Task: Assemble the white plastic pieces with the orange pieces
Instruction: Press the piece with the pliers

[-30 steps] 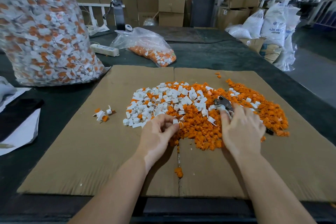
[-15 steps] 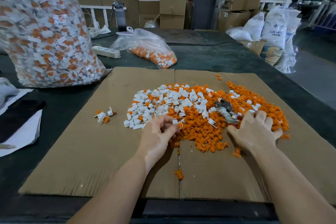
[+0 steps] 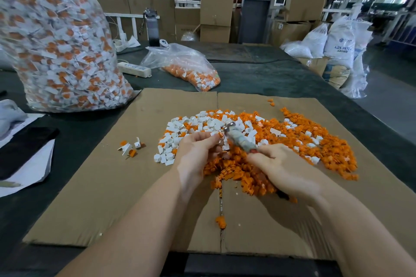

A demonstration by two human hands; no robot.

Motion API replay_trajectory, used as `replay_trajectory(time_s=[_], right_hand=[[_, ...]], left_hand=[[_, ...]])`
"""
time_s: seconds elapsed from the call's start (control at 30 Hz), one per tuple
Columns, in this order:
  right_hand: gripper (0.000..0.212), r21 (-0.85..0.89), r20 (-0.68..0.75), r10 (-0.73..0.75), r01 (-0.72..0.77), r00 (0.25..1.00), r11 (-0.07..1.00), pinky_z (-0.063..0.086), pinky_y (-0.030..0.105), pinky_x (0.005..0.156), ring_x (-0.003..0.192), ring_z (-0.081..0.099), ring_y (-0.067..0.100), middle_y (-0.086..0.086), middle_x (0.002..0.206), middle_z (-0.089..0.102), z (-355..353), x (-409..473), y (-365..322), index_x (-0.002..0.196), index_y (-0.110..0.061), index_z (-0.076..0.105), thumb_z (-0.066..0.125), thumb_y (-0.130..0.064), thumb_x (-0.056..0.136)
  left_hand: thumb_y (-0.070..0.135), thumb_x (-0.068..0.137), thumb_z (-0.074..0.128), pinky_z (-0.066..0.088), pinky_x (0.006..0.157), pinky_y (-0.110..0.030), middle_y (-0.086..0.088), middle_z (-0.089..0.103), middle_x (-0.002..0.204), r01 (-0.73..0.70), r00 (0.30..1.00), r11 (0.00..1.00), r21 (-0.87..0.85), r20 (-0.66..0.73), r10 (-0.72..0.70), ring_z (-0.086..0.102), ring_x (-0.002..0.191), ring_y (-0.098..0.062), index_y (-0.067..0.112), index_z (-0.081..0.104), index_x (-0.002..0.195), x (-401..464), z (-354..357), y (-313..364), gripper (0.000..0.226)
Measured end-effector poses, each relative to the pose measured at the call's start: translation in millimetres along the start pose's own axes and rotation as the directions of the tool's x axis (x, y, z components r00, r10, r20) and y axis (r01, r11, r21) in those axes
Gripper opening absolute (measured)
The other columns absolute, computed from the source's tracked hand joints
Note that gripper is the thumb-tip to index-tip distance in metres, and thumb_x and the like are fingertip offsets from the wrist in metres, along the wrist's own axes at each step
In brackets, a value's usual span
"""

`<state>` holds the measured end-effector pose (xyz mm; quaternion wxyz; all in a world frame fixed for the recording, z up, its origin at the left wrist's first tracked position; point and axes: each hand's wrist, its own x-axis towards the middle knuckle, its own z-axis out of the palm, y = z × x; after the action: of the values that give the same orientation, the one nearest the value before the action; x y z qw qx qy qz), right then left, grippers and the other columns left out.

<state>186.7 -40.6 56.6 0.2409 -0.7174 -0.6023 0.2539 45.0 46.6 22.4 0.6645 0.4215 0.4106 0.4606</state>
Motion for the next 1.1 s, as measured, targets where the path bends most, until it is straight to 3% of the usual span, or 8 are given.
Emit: replay_trajectory(time_s=[0.13,0.27,0.47,0.63,0.83,1.0,1.1], right_hand=[[0.032,0.107,0.09,0.03,-0.04,0.996,0.993,0.026,0.03,0.057,0.059,0.038,0.017,0.003,0.063,0.039,4.9,-1.7,-6.9,0.072,-0.012,0.051,0.044,-0.032,0.096],[0.031,0.146,0.132,0.042,-0.062,0.99,0.987,0.027,0.024,0.052,0.047,0.037,0.008,-0.008,0.051,0.037,5.1,-3.1,-7.4,0.071,-0.015,0.048,0.043,-0.032,0.097],[0.031,0.089,0.15,0.033,-0.046,0.988,0.995,0.026,0.024,0.05,0.048,0.034,0.009,-0.004,0.058,0.037,10.6,-0.5,-7.7,0.071,-0.016,0.047,0.043,-0.032,0.097],[0.032,0.107,0.148,0.017,-0.034,0.989,0.994,0.025,0.013,0.04,0.038,0.034,0.001,-0.007,0.055,0.039,12.4,-0.4,-6.3,0.07,-0.016,0.047,0.043,-0.032,0.097],[0.031,-0.016,0.043,-0.022,0.023,0.999,1.0,0.029,0.021,0.053,0.054,0.041,0.007,-0.004,0.066,0.045,19.2,0.6,-6.6,0.076,-0.02,0.046,0.042,-0.042,0.096],[0.03,-0.045,-0.048,-0.048,0.046,0.998,0.998,0.03,0.02,0.053,0.058,0.043,0.009,-0.003,0.069,0.047,25.3,1.7,-4.6,0.076,-0.021,0.045,0.044,-0.043,0.095],[0.032,-0.065,-0.115,-0.065,0.058,0.991,0.996,0.028,0.02,0.052,0.06,0.042,0.006,-0.005,0.07,0.045,29.3,0.6,-0.6,0.073,-0.023,0.044,0.047,-0.049,0.091]], left_hand=[[0.0,0.088,0.06,0.045,0.042,-0.013,-0.003,0.061,0.058,0.021,0.998,1.0,-0.005,-0.059,-0.022,0.055,0.043,-0.003,0.006,0.058,0.078,2.5,-0.4,1.3,0.012],[0.002,0.088,0.06,0.047,0.048,-0.015,0.005,0.062,0.05,0.027,0.997,0.998,0.051,-0.08,-0.023,0.055,0.046,-0.003,0.01,0.058,0.074,4.6,-2.8,-0.3,0.016],[0.008,0.088,0.063,0.047,0.058,-0.022,-0.004,0.062,0.069,0.07,0.986,0.994,0.082,-0.156,-0.057,0.056,0.06,-0.01,0.01,0.06,0.077,7.1,-2.7,-2.3,0.012],[0.005,0.086,0.064,0.043,0.042,-0.015,-0.003,0.062,0.068,0.131,0.972,0.991,-0.038,-0.19,-0.136,0.056,0.044,-0.002,0.007,0.062,0.085,5.2,-1.3,-0.1,0.003],[0.007,0.086,0.065,0.04,0.035,-0.012,-0.007,0.063,0.074,0.152,0.962,0.987,-0.053,-0.219,-0.16,0.056,0.039,-0.002,0.005,0.062,0.092,3.4,0.0,2.0,0.006],[0.008,0.086,0.065,0.039,0.036,-0.011,-0.005,0.062,0.071,0.142,0.966,0.989,-0.04,-0.213,-0.147,0.054,0.036,0.0,0.007,0.062,0.082,0.3,1.9,2.6,0.005],[0.008,0.086,0.066,0.04,0.038,-0.014,-0.002,0.062,0.068,0.109,0.969,0.994,-0.026,-0.22,-0.112,0.057,0.046,-0.002,0.01,0.061,0.078,-2.1,2.5,1.7,0.009]])
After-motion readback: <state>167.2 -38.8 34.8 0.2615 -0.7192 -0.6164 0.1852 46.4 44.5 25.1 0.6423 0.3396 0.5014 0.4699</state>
